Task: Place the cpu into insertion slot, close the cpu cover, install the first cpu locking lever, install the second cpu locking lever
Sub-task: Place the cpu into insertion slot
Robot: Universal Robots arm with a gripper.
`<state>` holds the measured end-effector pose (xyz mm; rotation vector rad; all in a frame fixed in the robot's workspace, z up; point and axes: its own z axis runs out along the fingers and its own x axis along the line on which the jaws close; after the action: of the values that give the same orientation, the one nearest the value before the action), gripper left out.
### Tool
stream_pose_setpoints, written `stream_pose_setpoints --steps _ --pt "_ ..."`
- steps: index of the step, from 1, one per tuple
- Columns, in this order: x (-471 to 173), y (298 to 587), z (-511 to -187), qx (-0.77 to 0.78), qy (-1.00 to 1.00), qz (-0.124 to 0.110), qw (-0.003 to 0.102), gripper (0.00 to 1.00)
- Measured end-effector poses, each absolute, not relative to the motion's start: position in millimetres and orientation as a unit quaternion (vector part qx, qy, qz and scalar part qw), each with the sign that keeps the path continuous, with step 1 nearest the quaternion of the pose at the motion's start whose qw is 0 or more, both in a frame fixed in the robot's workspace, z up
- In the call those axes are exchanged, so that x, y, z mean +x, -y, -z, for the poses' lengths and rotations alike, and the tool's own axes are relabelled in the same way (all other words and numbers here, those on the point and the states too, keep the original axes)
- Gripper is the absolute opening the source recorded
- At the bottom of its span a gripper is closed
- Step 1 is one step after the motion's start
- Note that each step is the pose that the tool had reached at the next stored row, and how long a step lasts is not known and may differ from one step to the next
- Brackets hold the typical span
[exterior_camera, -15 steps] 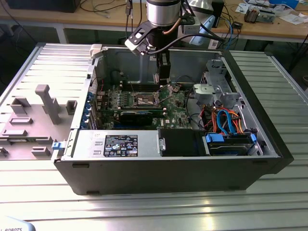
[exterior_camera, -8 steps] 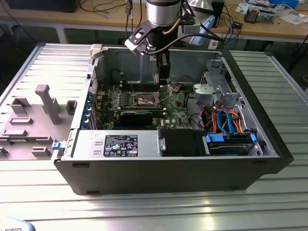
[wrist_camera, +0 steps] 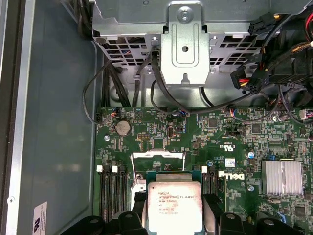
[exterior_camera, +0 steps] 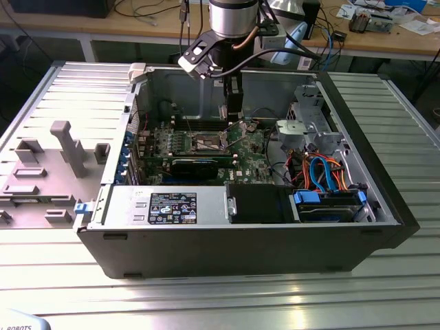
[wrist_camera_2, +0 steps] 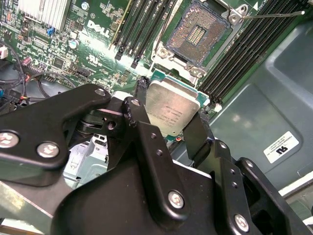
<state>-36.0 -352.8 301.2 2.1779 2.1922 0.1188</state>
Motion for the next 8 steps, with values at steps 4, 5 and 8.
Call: stream_pose_setpoints --steps 4,5,8 --pt "-36.1 352.8 -300.8 0.706 -0.706 -0.038 0.025 0.54" --pt "-36.0 352.8 -300.8 0.706 -0.706 -0.038 0.025 0.54" --pt "-36.1 352.8 -300.6 0.708 -0.705 -0.038 0.025 0.54"
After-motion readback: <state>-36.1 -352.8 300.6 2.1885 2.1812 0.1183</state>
